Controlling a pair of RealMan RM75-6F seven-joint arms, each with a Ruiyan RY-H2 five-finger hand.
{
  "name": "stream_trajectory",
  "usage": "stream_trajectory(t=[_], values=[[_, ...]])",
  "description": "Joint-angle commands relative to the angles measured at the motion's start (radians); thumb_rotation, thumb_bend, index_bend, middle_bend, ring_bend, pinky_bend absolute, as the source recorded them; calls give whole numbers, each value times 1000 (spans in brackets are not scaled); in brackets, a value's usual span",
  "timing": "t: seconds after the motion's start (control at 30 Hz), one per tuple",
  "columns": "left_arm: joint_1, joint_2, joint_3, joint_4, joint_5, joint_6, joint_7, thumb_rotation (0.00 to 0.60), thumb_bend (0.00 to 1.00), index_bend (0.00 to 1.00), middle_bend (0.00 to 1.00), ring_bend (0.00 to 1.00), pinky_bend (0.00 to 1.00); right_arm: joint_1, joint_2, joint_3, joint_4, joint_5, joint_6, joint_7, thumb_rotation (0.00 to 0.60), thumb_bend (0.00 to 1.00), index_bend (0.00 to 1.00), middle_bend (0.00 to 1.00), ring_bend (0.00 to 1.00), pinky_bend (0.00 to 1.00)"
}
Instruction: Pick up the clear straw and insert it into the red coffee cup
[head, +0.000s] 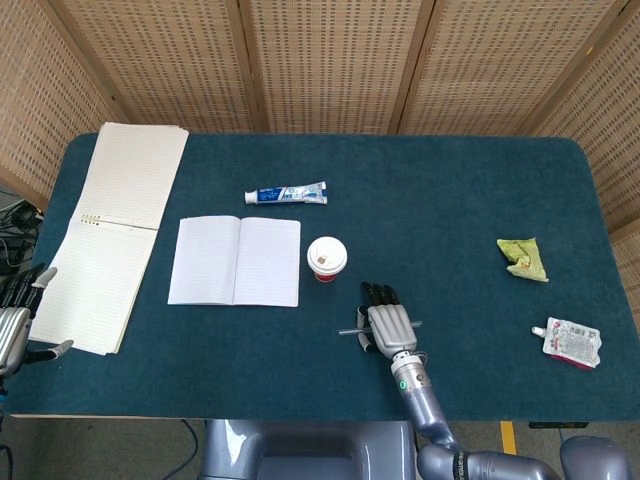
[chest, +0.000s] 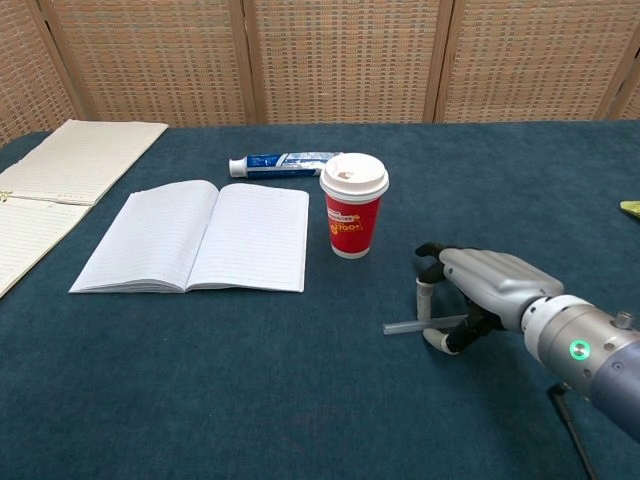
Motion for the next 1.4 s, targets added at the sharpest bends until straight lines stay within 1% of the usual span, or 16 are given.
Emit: stream_trajectory(t=[0.03, 0.23, 0.37, 0.5, 0.6, 0.63, 0.7, 0.77, 0.83, 0.93, 1.0, 1.03, 1.07, 1.23, 1.3, 1.4], values=[[1, 1, 0, 0, 0, 1, -1, 600, 61, 0, 0, 0, 0, 1, 3, -1, -5, -2, 3, 1, 600, 584, 578, 136, 0, 0], [1, -1, 1, 3, -3, -1, -5, 600, 60, 0, 0, 0, 0, 2, 38, 6, -44, -15, 22, 3, 600, 583, 578, 136, 0, 0], [-1, -3, 2, 8, -7, -9, -9, 600, 60, 0, 0, 0, 0, 3, 96, 32, -111, -29, 43, 13, 600, 582, 577, 135, 0, 0], [-4, -6, 2, 13, -14, -20, -16, 600, 61, 0, 0, 0, 0, 3, 173, 77, -195, -44, 59, 51, 600, 582, 576, 135, 0, 0], [-7, -4, 2, 15, -20, -30, -22, 600, 60, 0, 0, 0, 0, -1, 253, 143, -271, -52, 66, 133, 600, 582, 571, 131, 0, 0], [-8, -2, 0, 12, -24, -34, -27, 600, 60, 0, 0, 0, 0, -4, 288, 198, -311, -63, 85, 197, 600, 582, 571, 131, 0, 0], [-10, 0, -2, 12, -26, -37, -30, 600, 61, 0, 0, 0, 0, -8, 329, 240, -347, -74, 84, 271, 600, 582, 572, 132, 0, 0], [-11, -1, -3, 12, -27, -39, -31, 600, 61, 0, 0, 0, 0, -10, 347, 265, -364, -82, 87, 321, 600, 582, 577, 137, 0, 0], [-14, -1, -3, 13, -30, -44, -32, 600, 61, 0, 0, 0, 0, -14, 372, 318, -393, -93, 94, 430, 600, 582, 583, 145, 0, 0], [-21, -7, 0, 17, -34, -62, -25, 600, 61, 0, 0, 0, 0, -15, 393, 410, -435, -80, 93, 642, 600, 581, 583, 147, 0, 0], [-27, -10, 1, 19, -36, -75, -20, 600, 61, 0, 0, 0, 0, -12, 392, 460, -457, -57, 81, 778, 600, 581, 584, 147, 0, 0], [-31, -13, 1, 20, -39, -83, -17, 600, 62, 0, 0, 0, 0, -10, 372, 511, -480, -11, 65, 927, 600, 581, 584, 148, 0, 0], [-34, -15, -1, 21, -42, -88, -16, 600, 62, 0, 0, 0, 0, -6, 365, 533, -476, 9, 45, 1005, 600, 581, 585, 148, 0, 0], [-40, -19, -2, 25, -50, -100, -15, 600, 63, 0, 0, 0, 0, 20, 327, 562, -433, 34, -15, 1215, 600, 579, 601, 163, 0, 0], [-43, -21, -2, 29, -53, -107, -15, 600, 64, 0, 0, 0, 0, 37, 306, 565, -410, 33, -35, 1274, 600, 579, 602, 164, 0, 0], [-48, -24, -2, 35, -63, -121, -16, 600, 63, 0, 0, 0, 0, 68, 274, 562, -374, 16, -46, 1329, 600, 578, 602, 164, 0, 0]])
